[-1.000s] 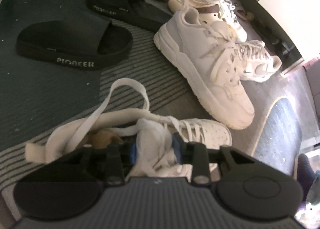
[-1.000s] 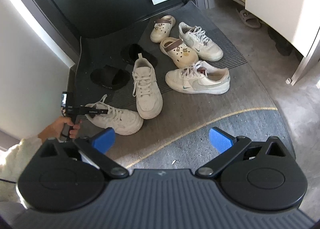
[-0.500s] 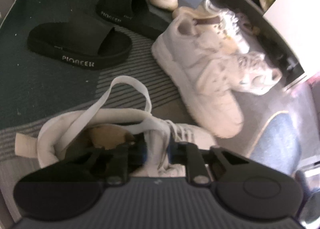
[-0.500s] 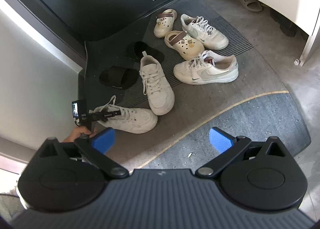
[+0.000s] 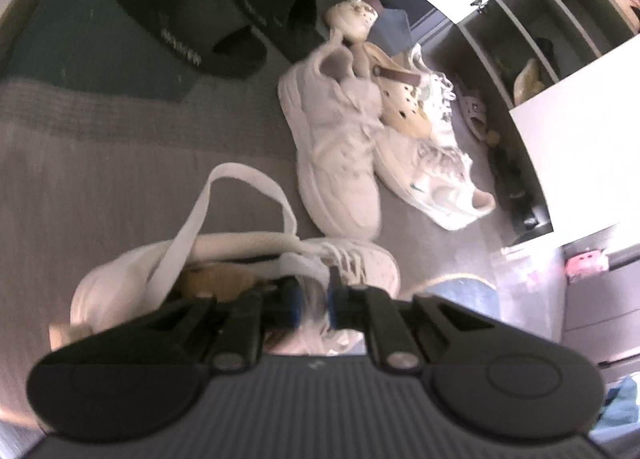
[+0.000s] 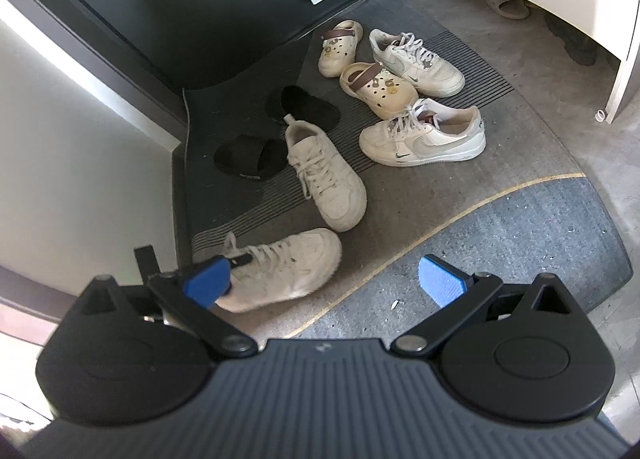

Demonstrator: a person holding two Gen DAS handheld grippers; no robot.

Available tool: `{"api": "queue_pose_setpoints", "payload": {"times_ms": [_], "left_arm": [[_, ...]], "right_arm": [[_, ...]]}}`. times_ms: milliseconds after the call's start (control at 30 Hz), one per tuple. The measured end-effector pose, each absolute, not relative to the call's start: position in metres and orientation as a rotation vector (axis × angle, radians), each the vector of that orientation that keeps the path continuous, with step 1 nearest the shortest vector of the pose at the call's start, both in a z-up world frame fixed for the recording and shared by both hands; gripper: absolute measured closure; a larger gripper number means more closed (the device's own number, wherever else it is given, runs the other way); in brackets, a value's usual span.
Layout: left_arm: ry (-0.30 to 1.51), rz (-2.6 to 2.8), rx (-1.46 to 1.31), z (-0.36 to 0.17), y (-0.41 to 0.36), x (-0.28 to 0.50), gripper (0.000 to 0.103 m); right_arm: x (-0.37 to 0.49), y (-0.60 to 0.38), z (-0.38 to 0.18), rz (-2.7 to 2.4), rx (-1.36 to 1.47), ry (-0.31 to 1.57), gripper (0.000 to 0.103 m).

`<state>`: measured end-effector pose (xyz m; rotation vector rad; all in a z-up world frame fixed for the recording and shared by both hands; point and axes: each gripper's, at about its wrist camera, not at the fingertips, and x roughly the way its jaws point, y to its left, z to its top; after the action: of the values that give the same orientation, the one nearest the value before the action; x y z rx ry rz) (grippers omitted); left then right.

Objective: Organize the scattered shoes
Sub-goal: 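Lift the white sneaker with the left gripper and carry it toward the right gripper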

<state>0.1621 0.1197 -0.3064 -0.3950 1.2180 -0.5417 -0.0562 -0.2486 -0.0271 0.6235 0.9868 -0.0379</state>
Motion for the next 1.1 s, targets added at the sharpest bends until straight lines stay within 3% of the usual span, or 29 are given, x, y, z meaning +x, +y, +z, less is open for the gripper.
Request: {"api": "queue_pose_setpoints", "payload": {"times_ms": [233,500,733,867,1033,1067,1100], "left_arm": [[1.205,-0.513,-0.378,-0.311,0.071,0.125,0.090],[1.274,-0.529,-0.319,-0.355,0.013,0.107,0.090],[1.245,-0.575,-0.116,-0.359,0.001,0.101,0.085],[1.217,-0.609,-0.055,-0.347,0.002,0.097,0.073],[1.138,-0.663,0.001,-0.311,0.014,0.084,0.068],[1.106,-0.675,0.007,-0.301,0.019,0.081,0.060],[1.072,-0.673,0.018,-0.290,0.024,0.079,0.044]], "right_arm": [[-0.065,-0.240,-0.026,-0.044,0.592,0.989,0.000],[-0.066,-0.226,-0.028,-0.061,0.522,0.991,0.000],[-0.060,-0.219,-0.031,-0.058,0.441,0.985,0.000],[-0.061,-0.210,-0.030,-0.043,0.422,0.936,0.000],[-0.063,-0.191,-0.040,-0.063,0.401,0.934,0.000],[-0.063,-0.187,-0.044,-0.074,0.424,0.939,0.000],[-0.063,-0.183,-0.048,-0.082,0.444,0.942,0.000]]}}
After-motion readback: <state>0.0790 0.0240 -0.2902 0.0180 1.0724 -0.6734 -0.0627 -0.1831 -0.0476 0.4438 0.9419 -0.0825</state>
